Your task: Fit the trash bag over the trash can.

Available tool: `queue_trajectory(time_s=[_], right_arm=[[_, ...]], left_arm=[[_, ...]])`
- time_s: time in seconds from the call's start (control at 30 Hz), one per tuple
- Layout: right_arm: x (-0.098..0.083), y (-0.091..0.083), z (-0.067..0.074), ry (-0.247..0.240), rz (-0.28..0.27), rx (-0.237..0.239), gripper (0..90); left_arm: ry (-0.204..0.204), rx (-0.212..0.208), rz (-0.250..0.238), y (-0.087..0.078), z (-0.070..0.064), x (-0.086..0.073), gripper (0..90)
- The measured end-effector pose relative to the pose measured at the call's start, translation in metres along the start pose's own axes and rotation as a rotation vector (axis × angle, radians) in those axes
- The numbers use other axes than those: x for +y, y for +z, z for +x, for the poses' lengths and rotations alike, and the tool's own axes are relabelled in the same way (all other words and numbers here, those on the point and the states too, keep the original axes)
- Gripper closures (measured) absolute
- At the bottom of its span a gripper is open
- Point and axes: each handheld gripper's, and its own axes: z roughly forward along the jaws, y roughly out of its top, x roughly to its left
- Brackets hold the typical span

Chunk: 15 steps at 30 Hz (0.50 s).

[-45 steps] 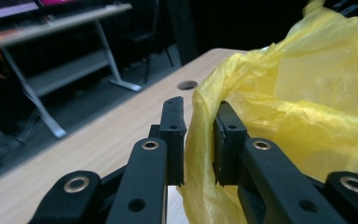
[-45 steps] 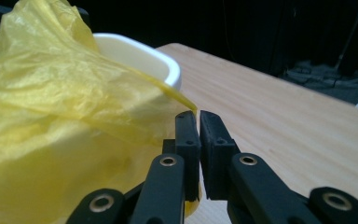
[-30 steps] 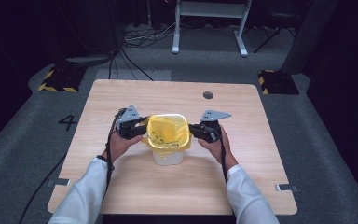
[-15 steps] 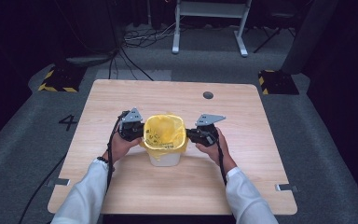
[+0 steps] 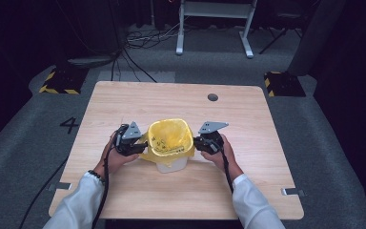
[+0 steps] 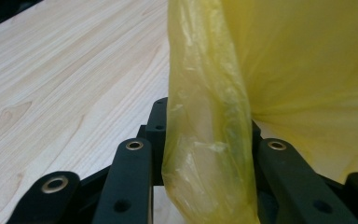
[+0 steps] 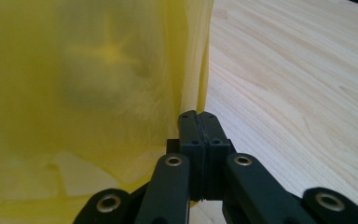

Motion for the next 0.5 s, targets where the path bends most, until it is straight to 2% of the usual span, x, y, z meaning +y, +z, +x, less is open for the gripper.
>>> queue_trajectory(time_s=[0.13, 0.17, 0.23, 0.27, 0.3, 0.33, 0.37, 0.43, 0.5], right_arm=[[-0.005, -0.002, 0.004, -0.005, 0.024, 0.008, 89.6], [-0.006, -0.002, 0.005, -0.004, 0.029, 0.011, 89.4], [-0.009, -0.003, 0.005, 0.001, 0.034, 0.010, 88.1], [-0.009, -0.003, 0.005, 0.001, 0.034, 0.010, 88.1], [-0.012, -0.004, 0.004, 0.021, 0.032, 0.004, 82.3], [-0.014, -0.006, 0.003, 0.027, 0.027, -0.006, 81.2], [-0.016, -0.008, 0.002, 0.032, 0.018, -0.024, 78.6], [-0.018, -0.014, 0.001, 0.035, -0.017, -0.065, 67.6], [-0.018, -0.023, -0.001, 0.042, -0.064, -0.059, 63.6]], left_arm=[[0.031, -0.008, 0.000, -0.013, -0.011, -0.004, 72.8], [0.032, -0.015, 0.002, -0.015, -0.014, -0.006, 78.0], [0.046, 0.001, 0.032, -0.015, -0.019, -0.008, 84.2], [0.046, 0.001, 0.032, -0.015, -0.019, -0.008, 83.5], [0.037, -0.011, 0.046, -0.013, -0.021, -0.012, 79.3], [0.037, -0.011, 0.046, -0.013, -0.021, -0.012, 71.4], [-0.018, -0.008, 0.000, -0.017, -0.019, -0.015, 57.2], [-0.101, -0.061, -0.080, -0.026, -0.016, -0.017, 40.9], [-0.130, -0.078, -0.149, -0.039, -0.017, -0.017, 29.1]])
